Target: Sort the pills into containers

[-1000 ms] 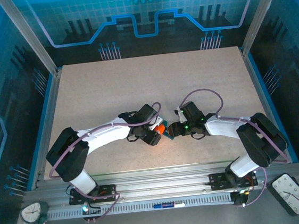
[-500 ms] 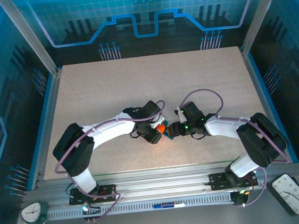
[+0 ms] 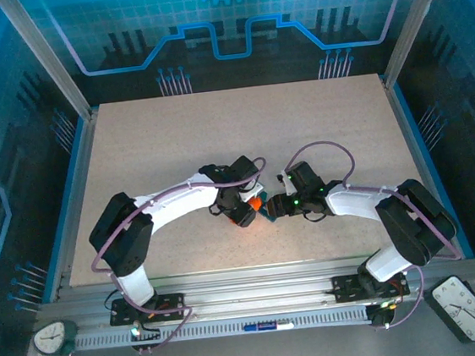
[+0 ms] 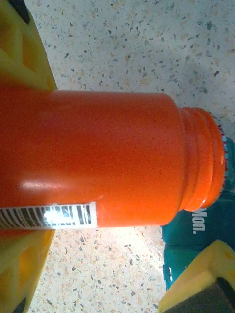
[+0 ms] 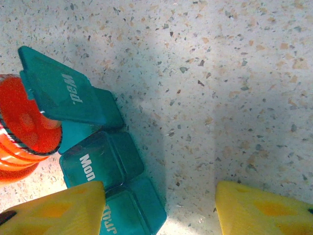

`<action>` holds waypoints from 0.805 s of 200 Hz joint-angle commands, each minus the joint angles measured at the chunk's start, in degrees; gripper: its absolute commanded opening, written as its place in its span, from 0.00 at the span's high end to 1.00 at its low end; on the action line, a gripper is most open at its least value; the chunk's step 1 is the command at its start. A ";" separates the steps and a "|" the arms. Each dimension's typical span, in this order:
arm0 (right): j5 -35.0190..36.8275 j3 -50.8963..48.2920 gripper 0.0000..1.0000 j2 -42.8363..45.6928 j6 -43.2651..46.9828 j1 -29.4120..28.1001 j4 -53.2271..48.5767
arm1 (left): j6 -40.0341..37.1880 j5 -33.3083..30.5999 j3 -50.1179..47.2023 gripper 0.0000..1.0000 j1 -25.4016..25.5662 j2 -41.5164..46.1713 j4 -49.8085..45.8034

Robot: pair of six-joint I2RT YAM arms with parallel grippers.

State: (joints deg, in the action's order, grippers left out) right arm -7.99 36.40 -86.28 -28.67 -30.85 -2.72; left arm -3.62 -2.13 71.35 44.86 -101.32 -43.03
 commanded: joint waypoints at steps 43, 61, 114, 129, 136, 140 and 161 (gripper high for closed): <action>-0.14 -0.63 0.38 -1.39 0.00 -0.89 -1.32 | -2.16 -0.94 3.08 1.00 0.33 -1.42 -2.85; -0.10 -0.63 0.38 -1.34 0.01 -0.88 -1.41 | -2.52 -1.14 3.68 1.00 0.23 -1.97 -2.93; -0.10 -0.75 0.38 -1.43 0.08 -0.95 -1.43 | -3.74 -1.86 5.81 1.00 0.05 -3.63 -4.25; -0.10 -0.78 0.38 -1.43 0.10 -0.95 -1.41 | -4.19 -2.58 6.50 1.00 0.06 -4.05 -4.99; -0.05 -0.80 0.38 -1.43 0.09 -0.88 -1.41 | -4.45 -2.83 6.76 1.00 0.10 -4.24 -5.29; -0.10 -0.76 0.38 -1.46 0.10 -0.97 -1.33 | -4.53 -2.97 6.88 1.00 0.08 -4.24 -5.44; -0.19 -0.74 0.38 -1.63 0.10 -0.94 -1.32 | -5.15 -3.23 7.70 1.00 0.05 -4.74 -6.47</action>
State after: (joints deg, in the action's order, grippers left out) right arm -7.99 36.42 -86.28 -28.64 -30.85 -2.72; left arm -6.72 -4.08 76.73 44.84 -104.97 -46.44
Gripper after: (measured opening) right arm 0.619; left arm 0.535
